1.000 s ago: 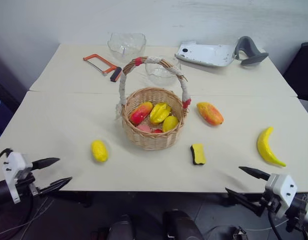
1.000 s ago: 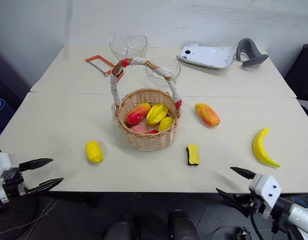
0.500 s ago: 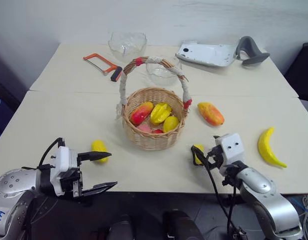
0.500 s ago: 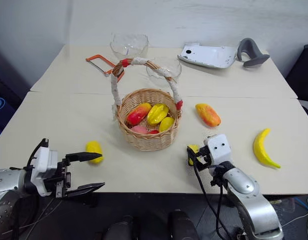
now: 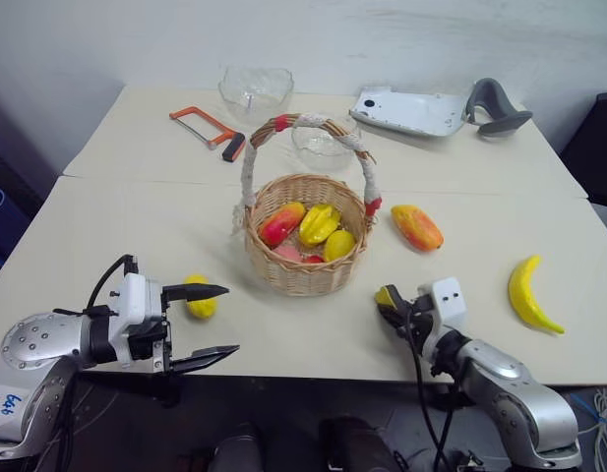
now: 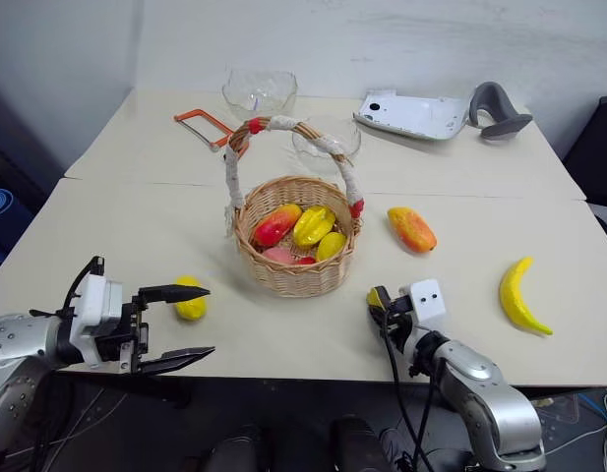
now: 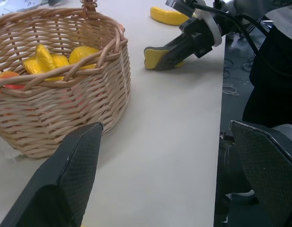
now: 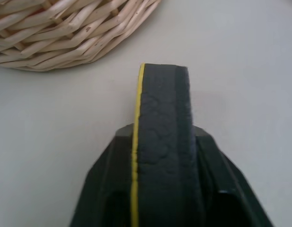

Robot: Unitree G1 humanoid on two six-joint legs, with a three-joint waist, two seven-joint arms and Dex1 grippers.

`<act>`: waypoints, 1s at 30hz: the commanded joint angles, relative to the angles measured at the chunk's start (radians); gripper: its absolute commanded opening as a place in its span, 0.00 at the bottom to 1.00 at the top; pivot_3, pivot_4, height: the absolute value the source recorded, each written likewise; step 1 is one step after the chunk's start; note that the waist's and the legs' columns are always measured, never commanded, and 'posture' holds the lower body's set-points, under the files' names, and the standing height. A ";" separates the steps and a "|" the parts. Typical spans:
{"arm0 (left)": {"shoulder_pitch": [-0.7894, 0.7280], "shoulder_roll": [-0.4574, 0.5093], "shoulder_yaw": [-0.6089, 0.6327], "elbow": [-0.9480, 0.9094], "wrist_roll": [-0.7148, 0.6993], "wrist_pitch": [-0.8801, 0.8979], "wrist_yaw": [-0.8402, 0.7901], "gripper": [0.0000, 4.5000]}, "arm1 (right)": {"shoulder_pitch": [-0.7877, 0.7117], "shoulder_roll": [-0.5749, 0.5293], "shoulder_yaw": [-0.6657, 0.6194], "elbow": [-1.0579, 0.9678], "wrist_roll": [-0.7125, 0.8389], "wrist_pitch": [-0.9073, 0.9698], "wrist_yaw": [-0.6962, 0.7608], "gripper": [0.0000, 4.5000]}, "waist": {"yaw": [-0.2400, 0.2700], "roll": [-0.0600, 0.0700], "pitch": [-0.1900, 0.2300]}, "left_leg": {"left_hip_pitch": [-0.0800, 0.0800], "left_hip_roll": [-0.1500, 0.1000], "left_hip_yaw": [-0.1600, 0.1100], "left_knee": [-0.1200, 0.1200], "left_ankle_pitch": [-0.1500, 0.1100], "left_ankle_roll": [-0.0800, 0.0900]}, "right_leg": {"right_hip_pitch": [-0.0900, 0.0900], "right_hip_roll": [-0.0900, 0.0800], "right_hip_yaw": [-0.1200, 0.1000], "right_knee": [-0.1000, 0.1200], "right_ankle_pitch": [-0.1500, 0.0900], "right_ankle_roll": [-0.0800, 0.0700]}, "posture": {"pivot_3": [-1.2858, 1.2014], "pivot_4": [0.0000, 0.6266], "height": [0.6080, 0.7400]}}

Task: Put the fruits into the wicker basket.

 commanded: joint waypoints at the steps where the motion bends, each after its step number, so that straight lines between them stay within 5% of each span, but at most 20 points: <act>1: -0.017 0.006 0.003 0.014 0.005 -0.024 -0.010 1.00 | 0.012 -0.025 -0.172 -0.039 0.118 -0.117 0.116 0.15 | 0.000 0.003 0.002 | 0.000 0.000 0.000 -0.001 0.000 0.000 | 0.000 0.000 0.000 0.000 0.000 0.000 | 0.52 0.24 1.00; 5: -0.055 -0.008 0.010 0.035 -0.017 -0.007 0.010 1.00 | -0.023 -0.131 -0.405 0.052 0.199 -0.131 0.153 0.15 | -0.001 0.005 0.003 | 0.000 0.000 0.001 0.000 0.000 0.000 | 0.000 0.000 0.001 0.000 0.000 0.001 | 0.52 0.24 1.00; 10: -0.106 -0.034 0.008 0.026 -0.063 0.041 0.055 1.00 | -0.152 -0.378 -0.544 0.450 0.058 -0.187 0.118 0.15 | -0.002 0.005 0.003 | 0.000 -0.001 0.001 0.000 0.000 0.001 | 0.000 0.001 0.002 0.000 0.001 0.001 | 0.52 0.24 1.00; 17: -0.155 -0.052 0.003 0.029 -0.086 0.079 0.087 1.00 | -0.316 -0.552 -0.444 1.021 -0.096 -0.314 0.194 0.15 | -0.004 0.008 0.005 | 0.000 0.000 0.002 0.002 0.001 0.000 | 0.000 0.003 0.003 -0.001 0.001 0.001 | 0.52 0.24 1.00; 23: -0.168 -0.050 0.008 0.033 -0.095 0.096 0.087 1.00 | -0.436 -0.565 -0.357 1.337 -0.188 -0.475 0.229 0.15 | -0.024 0.016 0.009 | 0.000 -0.001 0.004 0.003 0.004 -0.004 | 0.000 0.004 0.005 -0.001 0.001 0.003 | 0.52 0.24 1.00; 24: -0.167 -0.048 0.010 0.032 -0.096 0.099 0.085 1.00 | -0.444 -0.565 -0.359 1.355 -0.187 -0.491 0.235 0.32 | -0.026 0.017 0.010 | 0.000 -0.001 0.005 0.003 0.004 -0.005 | 0.000 0.004 0.005 -0.001 0.001 0.003 | 0.52 0.24 1.00; 30: -0.147 -0.039 0.048 0.062 -0.081 0.092 0.083 1.00 | -0.403 -0.592 -0.440 1.314 -0.139 -0.600 0.279 0.75 | -0.030 0.018 0.010 | 0.001 0.002 0.005 0.003 0.005 -0.007 | 0.000 0.008 0.009 -0.001 0.002 0.004 | 0.52 0.24 1.00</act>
